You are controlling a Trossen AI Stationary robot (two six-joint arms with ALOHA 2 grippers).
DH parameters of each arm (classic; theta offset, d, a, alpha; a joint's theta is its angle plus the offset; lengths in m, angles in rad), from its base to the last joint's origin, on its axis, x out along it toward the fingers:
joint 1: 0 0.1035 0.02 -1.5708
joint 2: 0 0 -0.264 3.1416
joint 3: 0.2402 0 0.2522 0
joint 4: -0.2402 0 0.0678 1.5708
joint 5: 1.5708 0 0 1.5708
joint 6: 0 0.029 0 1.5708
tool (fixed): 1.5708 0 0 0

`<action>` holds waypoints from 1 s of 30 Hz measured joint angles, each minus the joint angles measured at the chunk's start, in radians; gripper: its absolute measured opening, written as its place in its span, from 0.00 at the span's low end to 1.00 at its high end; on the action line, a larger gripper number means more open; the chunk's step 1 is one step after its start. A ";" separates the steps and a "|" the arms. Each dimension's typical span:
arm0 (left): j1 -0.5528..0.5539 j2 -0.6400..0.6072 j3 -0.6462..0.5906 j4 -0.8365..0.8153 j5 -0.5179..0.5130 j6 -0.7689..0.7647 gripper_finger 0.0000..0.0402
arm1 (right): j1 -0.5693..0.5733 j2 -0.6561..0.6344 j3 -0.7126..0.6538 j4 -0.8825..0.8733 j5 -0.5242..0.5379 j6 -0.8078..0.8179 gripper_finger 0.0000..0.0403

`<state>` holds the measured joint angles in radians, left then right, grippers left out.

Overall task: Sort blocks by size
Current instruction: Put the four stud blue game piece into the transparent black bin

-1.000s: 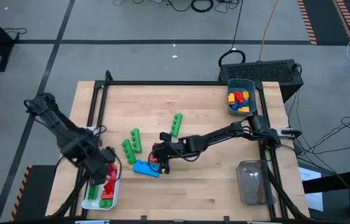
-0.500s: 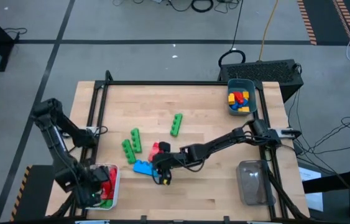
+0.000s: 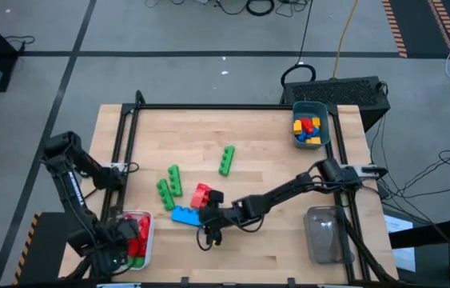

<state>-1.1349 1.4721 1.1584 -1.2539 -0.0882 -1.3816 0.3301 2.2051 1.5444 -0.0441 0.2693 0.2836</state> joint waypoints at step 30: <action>0.584 0.086 -0.111 0.346 -0.106 0.905 0.43 | 0.084 -0.109 -0.038 -0.320 0.184 0.095 0.54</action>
<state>-0.5508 1.5577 1.0476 -0.9082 -0.1943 -0.4765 0.4144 2.0964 1.5068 -0.3640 0.4529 0.3789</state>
